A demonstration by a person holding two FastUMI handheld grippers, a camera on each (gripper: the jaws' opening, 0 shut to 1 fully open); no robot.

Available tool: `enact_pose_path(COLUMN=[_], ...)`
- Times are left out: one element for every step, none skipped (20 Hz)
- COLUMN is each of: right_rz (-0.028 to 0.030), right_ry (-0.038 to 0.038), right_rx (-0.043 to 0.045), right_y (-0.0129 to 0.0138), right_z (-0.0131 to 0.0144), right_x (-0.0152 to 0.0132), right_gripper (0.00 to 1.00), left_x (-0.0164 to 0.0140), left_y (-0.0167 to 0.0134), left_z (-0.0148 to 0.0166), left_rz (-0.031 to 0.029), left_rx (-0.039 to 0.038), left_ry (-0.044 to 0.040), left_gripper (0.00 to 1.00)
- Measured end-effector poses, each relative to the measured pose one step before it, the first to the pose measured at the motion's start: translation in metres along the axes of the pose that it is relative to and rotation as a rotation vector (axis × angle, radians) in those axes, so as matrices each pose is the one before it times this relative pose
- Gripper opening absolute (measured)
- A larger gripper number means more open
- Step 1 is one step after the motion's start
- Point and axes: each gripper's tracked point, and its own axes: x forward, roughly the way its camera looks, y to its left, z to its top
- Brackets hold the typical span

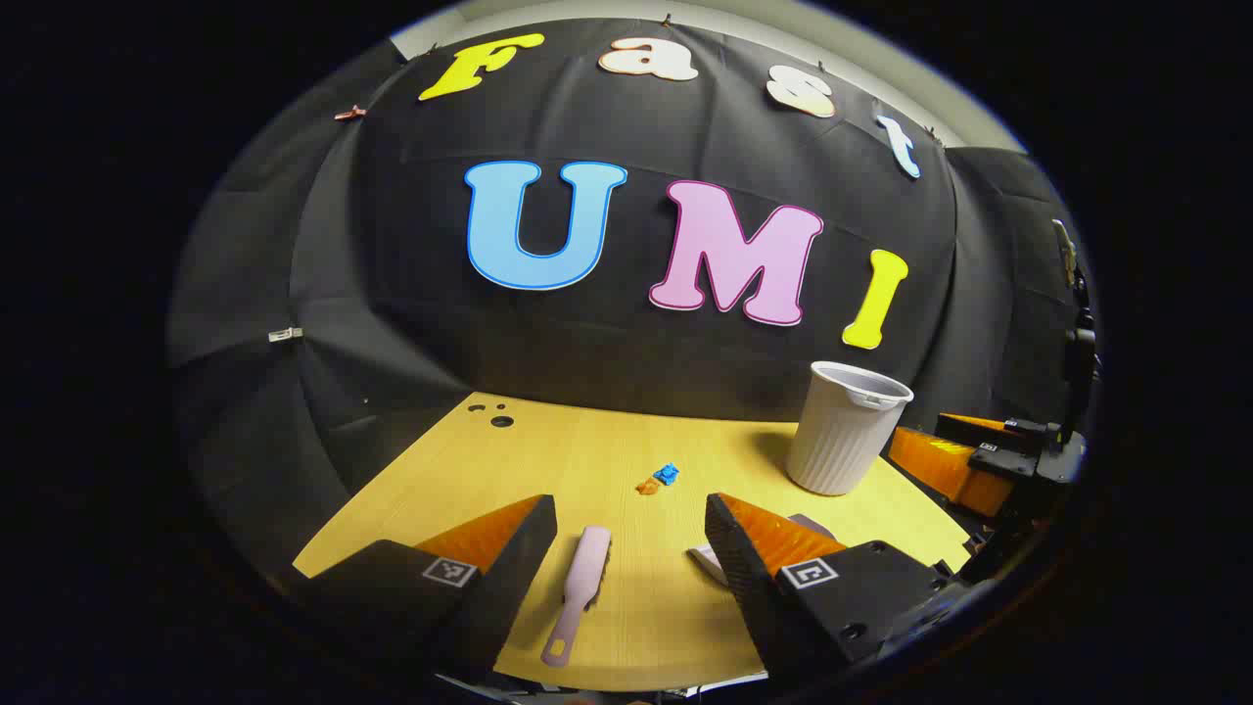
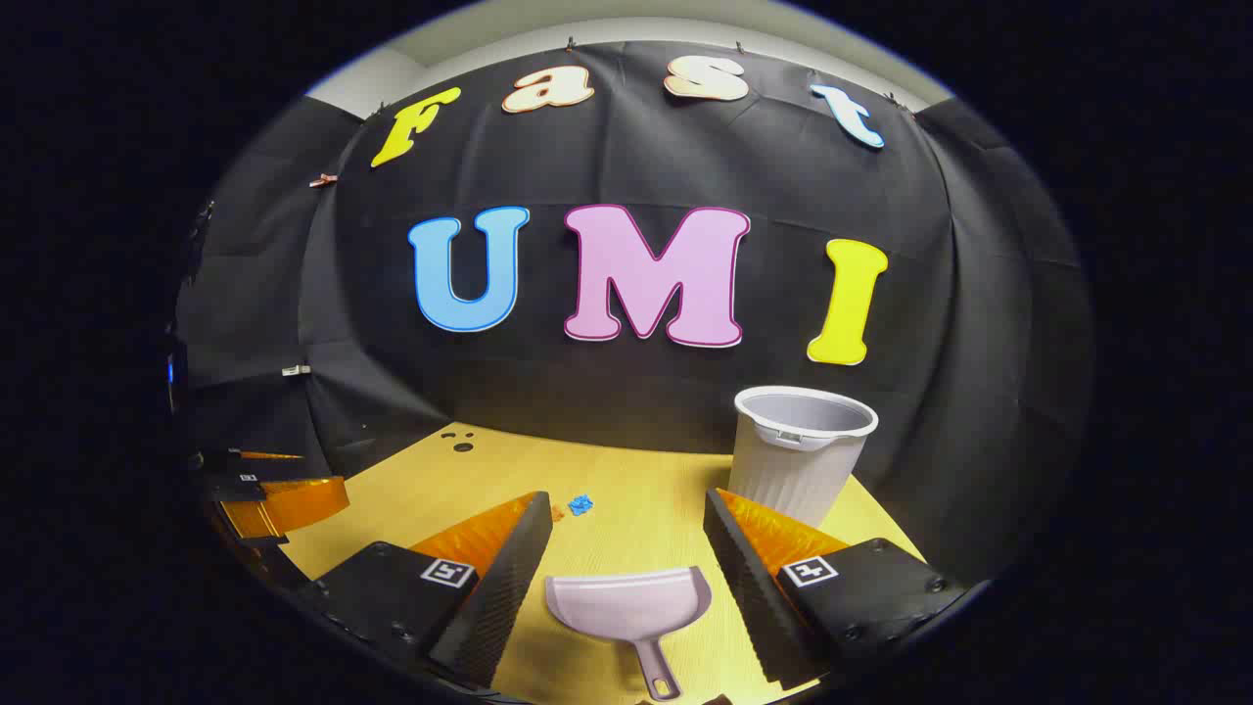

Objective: Pick up the small broom and dustpan from the desktop, sweep the trash into the dustpan with the broom, and then empty the trash into the garbage bin.

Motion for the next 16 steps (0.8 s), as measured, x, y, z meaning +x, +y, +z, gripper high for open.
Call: enact_pose_path(right_rz=[0.00085, 0.00117, 0.00011, -0.00025, -0.00053, -0.00201, -0.00859, -0.02257, -0.01094, -0.00171, -0.00020, -0.00266, -0.00441, -0.00062, 0.00367, 0.01125], right_ry=[0.00956, 0.01000, 0.00924, 0.01145, 0.01328, 0.01555, 0.01999, 0.02807, 0.02654, 0.01890, 0.01270, 0.01130, 0.00849, 0.01134, 0.01183, 0.01678], right_rx=[0.00143, 0.00306, 0.00421, 0.00449, 0.00369, 0.00229, -0.00110, -0.00667, 0.00125, 0.01396, 0.01613, 0.00793, -0.00133, -0.00485, -0.00748, -0.02143], right_y=[0.00024, -0.00034, -0.00048, -0.00011, -0.00047, -0.00068, -0.00336, -0.00701, -0.00562, 0.00071, -0.00184, -0.00222, -0.00256, -0.00147, 0.00093, 0.00015], right_z=[-0.00272, -0.00299, -0.00311, -0.00290, -0.00365, -0.00434, -0.00417, -0.00916, -0.00649, -0.00676, -0.00401, -0.00459, -0.00282, -0.00320, -0.00437, -0.00432], right_x=[0.00062, 0.00053, 0.00106, 0.00081, 0.00128, 0.00047, 0.00208, 0.00226, 0.00266, 0.00178, 0.00116, 0.00115, 0.00139, 0.00192, 0.00155, 0.00408], right_gripper=[0.98, 0.98, 0.98, 0.98, 0.98, 0.98, 0.98, 0.98, 0.98, 0.98, 0.98, 0.98, 0.98, 0.98, 0.98, 0.98], left_x=[0.00111, 0.00057, 0.00123, 0.00067, 0.00082, 0.00074, 0.00033, 0.00139, 0.00090, 0.00122, -0.00017, 0.00025, 0.00063, 0.00037, 0.00037, 0.00059], left_y=[-0.00089, -0.00021, 0.00041, 0.00117, 0.00060, 0.00060, 0.00112, 0.00055, 0.00124, 0.00161, 0.00089, 0.00100, 0.00124, 0.00131, 0.00100, 0.00027], left_z=[-0.00171, -0.00057, -0.00164, -0.00068, -0.00235, -0.00074, -0.00222, -0.00057, -0.00147, 0.00004, -0.00192, 0.00116, -0.00231, -0.00045, -0.00170, -0.00187], left_rz=[-0.00242, -0.00140, -0.00013, 0.00103, 0.00080, 0.00215, 0.00143, -0.00089, 0.00343, 0.00270, -0.00117, 0.00077, 0.00140, 0.00150, 0.00090, 0.00026], left_rx=[-0.00236, -0.00263, -0.00086, 0.00040, 0.00181, 0.00189, 0.00004, 0.00341, 0.00543, 0.00422, 0.00371, 0.00469, 0.00422, 0.00134, -0.00289, -0.00236], left_ry=[0.00464, 0.00369, 0.00395, 0.00300, 0.00329, 0.00395, 0.00391, 0.00343, 0.00201, 0.00047, -0.00155, -0.00129, -0.00055, 0.00070, 0.00241, 0.00673], left_gripper=[0.97, 0.97, 0.97, 0.97, 0.97, 0.97, 0.97, 0.97, 0.97, 0.97, 0.97, 0.96, 0.97, 0.97, 0.97, 0.97])
